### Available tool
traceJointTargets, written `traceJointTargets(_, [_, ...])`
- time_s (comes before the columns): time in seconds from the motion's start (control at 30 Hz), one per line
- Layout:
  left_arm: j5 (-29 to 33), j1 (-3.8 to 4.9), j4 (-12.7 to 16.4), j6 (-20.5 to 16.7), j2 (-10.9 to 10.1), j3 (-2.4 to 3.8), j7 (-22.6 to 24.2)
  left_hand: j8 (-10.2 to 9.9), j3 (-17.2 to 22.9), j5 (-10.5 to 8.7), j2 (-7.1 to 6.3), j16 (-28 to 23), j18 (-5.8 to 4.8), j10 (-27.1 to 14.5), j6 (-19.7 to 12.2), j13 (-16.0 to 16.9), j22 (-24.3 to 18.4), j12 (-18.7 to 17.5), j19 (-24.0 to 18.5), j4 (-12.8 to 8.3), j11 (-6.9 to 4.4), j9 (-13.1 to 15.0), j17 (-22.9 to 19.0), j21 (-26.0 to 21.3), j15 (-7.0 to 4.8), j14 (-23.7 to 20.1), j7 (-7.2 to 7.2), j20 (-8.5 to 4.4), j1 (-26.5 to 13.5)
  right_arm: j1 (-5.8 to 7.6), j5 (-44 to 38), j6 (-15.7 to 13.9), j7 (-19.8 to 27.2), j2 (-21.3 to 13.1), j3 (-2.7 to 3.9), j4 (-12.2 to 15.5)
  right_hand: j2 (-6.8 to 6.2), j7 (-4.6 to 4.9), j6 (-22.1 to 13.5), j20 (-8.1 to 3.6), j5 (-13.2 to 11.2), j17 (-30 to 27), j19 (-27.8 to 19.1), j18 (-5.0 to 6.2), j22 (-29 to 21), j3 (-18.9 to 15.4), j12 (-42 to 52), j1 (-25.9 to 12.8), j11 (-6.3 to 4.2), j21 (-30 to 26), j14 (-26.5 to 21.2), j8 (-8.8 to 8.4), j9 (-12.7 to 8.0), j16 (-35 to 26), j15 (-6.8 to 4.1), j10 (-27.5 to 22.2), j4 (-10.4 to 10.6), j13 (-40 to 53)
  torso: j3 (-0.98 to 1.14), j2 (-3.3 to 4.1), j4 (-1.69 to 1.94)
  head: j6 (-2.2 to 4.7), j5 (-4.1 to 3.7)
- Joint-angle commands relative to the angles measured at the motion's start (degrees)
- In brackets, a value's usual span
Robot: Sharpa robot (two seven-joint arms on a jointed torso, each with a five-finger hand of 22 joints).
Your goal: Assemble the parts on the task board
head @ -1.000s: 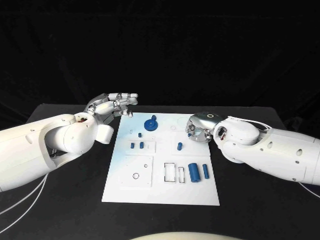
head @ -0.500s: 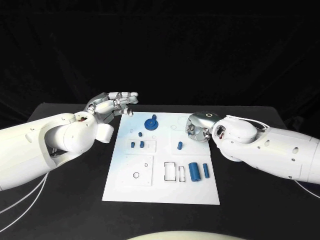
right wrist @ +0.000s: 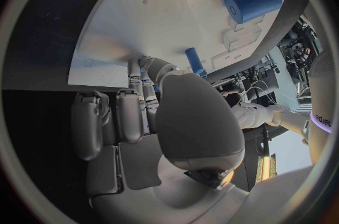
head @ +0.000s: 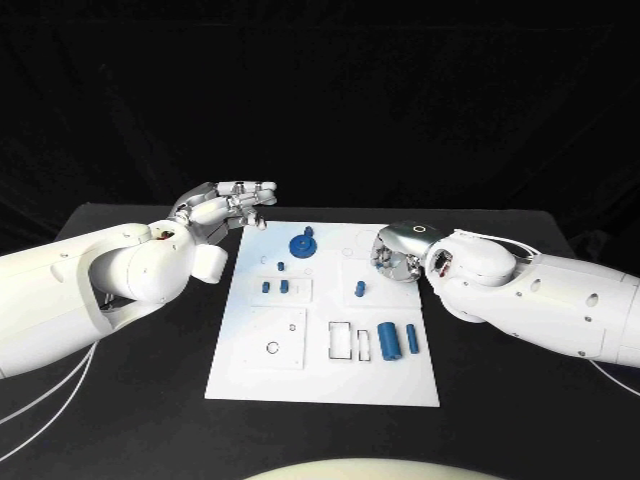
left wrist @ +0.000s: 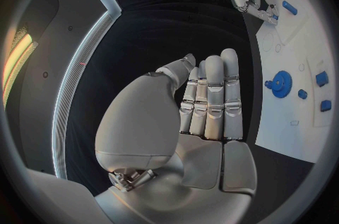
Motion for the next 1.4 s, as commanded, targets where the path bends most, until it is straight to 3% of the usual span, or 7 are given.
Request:
traceJointTargets(0.03, [0.2, 0.03, 0.0, 0.9, 0.0, 0.04, 0.4, 0.1, -0.3, -0.01, 0.48, -0.4, 0.70, -0.7, -0.7, 0.1, -0.2, 0.4, -0.1, -0.2, 0.25, -0.1, -0.2, -0.5, 0.12, -0.7, 0.19, 0.45, 0.1, -0.36, -0.8, -2.6, 0.5, -0.2, -0.20, 0.4, 0.79, 0.04, 0.3, -0.45, 0.4, -0.1, 1.8, -0.93, 11.2, 0.3, -0.2, 0.1, -0.32, 0.3, 2.5, 0.20, 0.2, 0.3, -0.30, 0.8, -0.2, -0.1, -0.02, -0.02, 0.03, 0.03, -0.01])
traceJointTargets(0.47, [0.2, 0.03, -0.5, 1.1, 0.0, 0.03, 0.2, 0.1, -0.5, -0.03, 0.62, -0.7, 0.69, -1.1, -1.0, 0.1, -0.4, 0.6, -0.2, -0.3, 0.41, -0.3, -0.4, -0.8, 0.25, -1.0, 0.35, 0.57, 0.0, 0.10, 0.7, -7.5, 1.3, -2.5, 0.23, 3.6, 0.30, 0.05, 0.5, -0.51, 0.1, -0.1, 1.9, -0.99, 11.4, 0.4, -0.6, -0.5, -0.31, 0.5, 2.5, 0.22, 0.4, 0.3, -0.31, 1.0, -0.8, 0.0, -0.05, -0.04, 0.01, 0.24, 0.06])
traceJointTargets(0.83, [0.2, 0.04, -0.8, 1.1, 0.0, 0.03, 0.1, 0.1, -0.7, -0.04, 0.63, -0.9, 0.70, -1.5, -1.3, 0.1, -0.6, 0.8, -0.3, -0.4, 0.54, -0.3, -0.7, -1.2, 0.35, -1.2, 0.47, 0.66, -0.1, 1.33, 1.7, -7.9, 1.1, -5.6, 0.55, 10.4, 0.03, 0.03, 0.5, -0.51, -0.1, -0.1, 1.9, -0.99, 11.4, 0.3, -0.8, -0.9, -0.31, 0.5, 2.5, 0.20, 0.5, 0.3, -0.31, 1.1, -0.9, 0.0, -0.09, -0.06, -0.01, 0.39, 0.27])
traceJointTargets(1.1, [0.2, 0.05, -1.5, 1.3, 0.5, 0.03, -0.2, 0.1, -0.9, -0.04, 0.61, -1.1, 0.70, -1.8, -1.5, 0.1, -0.8, 0.9, -0.3, -0.4, 0.65, -0.4, -0.8, -1.4, 0.44, -1.4, 0.59, 0.74, -0.3, 2.08, 2.7, -8.0, 1.3, -5.7, 0.78, 17.9, -0.01, 0.03, 0.5, -0.51, -0.1, 0.0, 1.9, -1.00, 11.5, 0.3, -0.9, -1.0, -0.32, 0.6, 2.6, 0.20, 0.5, 0.4, -0.31, 1.1, -0.9, 0.0, -0.10, -0.13, 0.12, 0.38, 1.30])
traceJointTargets(1.17, [0.2, 0.05, -1.7, 1.4, 0.7, 0.03, -0.3, 0.1, -0.9, -0.04, 0.61, -1.1, 0.70, -1.8, -1.5, 0.1, -0.8, 0.9, -0.3, -0.4, 0.65, -0.4, -0.8, -1.4, 0.44, -1.4, 0.59, 0.74, -0.3, 2.11, 3.1, -7.7, 1.5, -4.8, 0.80, 18.7, -0.01, 0.03, 0.5, -0.51, -0.1, -0.1, 1.9, -1.00, 11.5, 0.3, -0.9, -1.0, -0.32, 0.6, 2.5, 0.20, 0.5, 0.3, -0.31, 1.1, -0.9, 0.0, -0.11, -0.13, 0.12, 0.37, 1.58])
traceJointTargets(1.27, [0.2, 0.06, -2.0, 1.3, 1.0, 0.03, -0.3, 0.1, -1.0, -0.04, 0.62, -1.2, 0.69, -1.9, -1.6, 0.1, -0.9, 0.9, -0.3, -0.4, 0.69, -0.4, -0.9, -1.5, 0.48, -1.4, 0.63, 0.77, -0.4, 1.89, 3.7, -7.5, 2.0, -3.2, 0.79, 18.9, -0.01, 0.03, 0.5, -0.51, -0.1, -0.1, 1.9, -1.00, 11.4, 0.3, -0.9, -1.0, -0.32, 0.6, 2.5, 0.19, 0.5, 0.3, -0.31, 1.1, -0.9, 0.0, -0.16, -0.12, 0.14, 0.22, 2.72])
traceJointTargets(1.4, [0.2, 0.07, -2.3, 1.1, 1.4, 0.01, -0.5, 0.2, -1.1, -0.04, 0.69, -1.2, 0.69, -1.9, -1.6, 0.1, -0.9, 1.0, -0.3, -0.4, 0.71, -0.4, -0.9, -1.6, 0.51, -1.4, 0.65, 0.81, -0.5, 0.78, 4.2, -7.2, 2.7, -0.8, 0.71, 18.3, -0.01, 0.04, 0.5, -0.51, -0.1, -0.2, 1.9, -0.99, 11.4, 0.3, -0.9, -1.0, -0.31, 0.6, 2.5, 0.18, 0.5, 0.3, -0.31, 1.1, -1.0, 0.0, -0.24, -0.16, 0.21, 0.06, 3.84])
